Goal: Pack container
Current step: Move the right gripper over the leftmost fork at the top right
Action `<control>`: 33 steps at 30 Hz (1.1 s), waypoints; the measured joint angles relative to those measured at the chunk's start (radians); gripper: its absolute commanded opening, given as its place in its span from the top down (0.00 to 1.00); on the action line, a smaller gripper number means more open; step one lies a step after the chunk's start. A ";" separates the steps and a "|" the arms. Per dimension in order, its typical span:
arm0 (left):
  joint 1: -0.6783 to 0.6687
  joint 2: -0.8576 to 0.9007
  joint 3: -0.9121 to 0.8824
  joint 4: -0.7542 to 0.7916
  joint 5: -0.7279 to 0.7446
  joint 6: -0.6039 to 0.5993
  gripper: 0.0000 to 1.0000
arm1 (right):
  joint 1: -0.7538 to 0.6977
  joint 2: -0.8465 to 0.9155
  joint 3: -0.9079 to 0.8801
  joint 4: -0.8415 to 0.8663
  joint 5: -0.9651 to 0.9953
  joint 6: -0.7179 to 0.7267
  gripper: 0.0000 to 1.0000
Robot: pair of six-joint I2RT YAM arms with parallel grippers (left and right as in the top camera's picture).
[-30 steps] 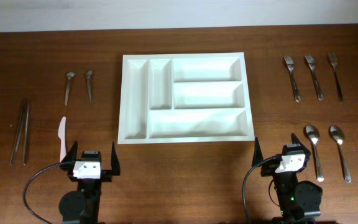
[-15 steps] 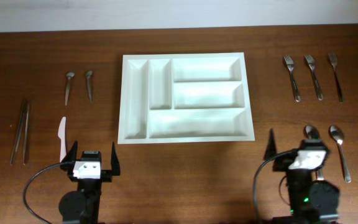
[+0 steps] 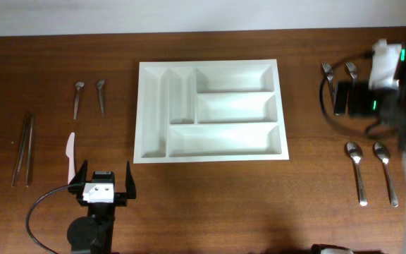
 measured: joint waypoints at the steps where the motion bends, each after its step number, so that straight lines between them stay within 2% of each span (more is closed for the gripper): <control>1: 0.000 0.000 0.000 0.000 0.000 0.000 0.01 | -0.002 0.058 0.065 -0.027 -0.003 -0.006 0.01; 5: 0.000 0.000 0.000 0.000 0.000 0.000 0.01 | -0.017 0.282 0.265 -0.077 -0.015 -0.063 0.01; 14: 0.000 0.000 0.000 0.000 0.000 0.000 0.01 | -0.115 0.633 0.319 -0.072 -0.015 -0.182 0.01; 27: 0.000 0.000 0.000 0.000 0.000 0.000 0.01 | -0.127 0.793 0.319 0.179 -0.034 -0.196 0.01; 33: 0.000 0.000 0.000 0.000 0.000 0.000 0.01 | -0.127 0.889 0.319 0.195 -0.035 -0.193 0.01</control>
